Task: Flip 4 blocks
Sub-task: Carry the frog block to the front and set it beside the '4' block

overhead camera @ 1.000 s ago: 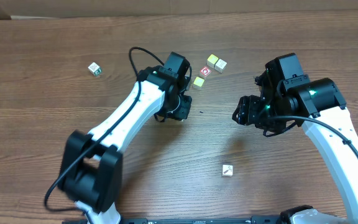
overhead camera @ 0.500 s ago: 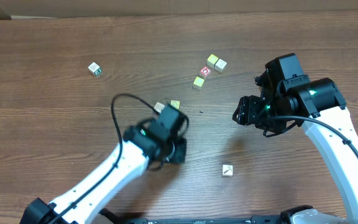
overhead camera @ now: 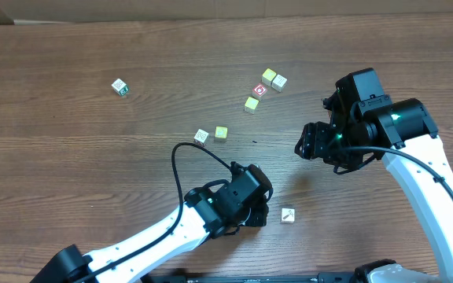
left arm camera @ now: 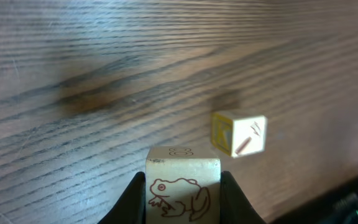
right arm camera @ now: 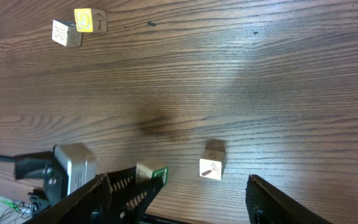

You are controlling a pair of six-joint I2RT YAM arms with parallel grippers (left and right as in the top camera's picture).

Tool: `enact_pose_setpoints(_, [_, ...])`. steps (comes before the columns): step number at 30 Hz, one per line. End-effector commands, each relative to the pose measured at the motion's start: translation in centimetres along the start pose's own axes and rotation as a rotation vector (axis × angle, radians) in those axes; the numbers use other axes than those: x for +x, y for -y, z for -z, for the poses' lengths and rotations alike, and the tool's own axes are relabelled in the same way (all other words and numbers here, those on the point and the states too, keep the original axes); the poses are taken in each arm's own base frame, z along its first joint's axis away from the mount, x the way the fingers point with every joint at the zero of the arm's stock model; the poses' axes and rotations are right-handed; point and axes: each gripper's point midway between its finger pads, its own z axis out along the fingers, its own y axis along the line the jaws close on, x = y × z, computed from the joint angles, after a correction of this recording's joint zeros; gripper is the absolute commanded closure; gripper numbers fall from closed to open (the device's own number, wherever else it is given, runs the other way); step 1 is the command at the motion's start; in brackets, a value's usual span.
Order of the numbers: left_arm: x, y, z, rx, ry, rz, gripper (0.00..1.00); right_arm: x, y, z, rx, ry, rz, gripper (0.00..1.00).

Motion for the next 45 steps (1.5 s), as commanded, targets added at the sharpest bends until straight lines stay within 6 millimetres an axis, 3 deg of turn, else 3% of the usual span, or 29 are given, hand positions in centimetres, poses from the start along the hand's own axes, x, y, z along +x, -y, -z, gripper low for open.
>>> enact_pose_setpoints(1, [0.3, -1.2, -1.8, -0.059, -0.018, 0.089, 0.96, -0.2, -0.3, 0.7, -0.006, 0.02, 0.017, 0.3])
enact_pose_setpoints(6, [0.6, -1.0, -4.1, -0.046, -0.054, 0.091, 0.96, -0.1, -0.2, 0.7, 0.001, 0.019, 0.019, 0.3])
enact_pose_setpoints(11, [1.0, -1.1, -5.1, -0.053, -0.072, 0.095, 0.96, -0.2, -0.1, 0.7, 0.009, 0.023, 0.019, 0.3])
enact_pose_setpoints(22, [2.5, 0.5, -5.8, -0.034, -0.073, 0.032, 0.96, -0.2, -0.1, 0.7, 0.009, 0.023, 0.019, 0.3])
enact_pose_setpoints(45, [2.4, -0.8, -5.8, -0.099, -0.048, 0.105, 0.96, 0.1, 0.0, 0.7, 0.014, 0.012, 0.015, 0.3])
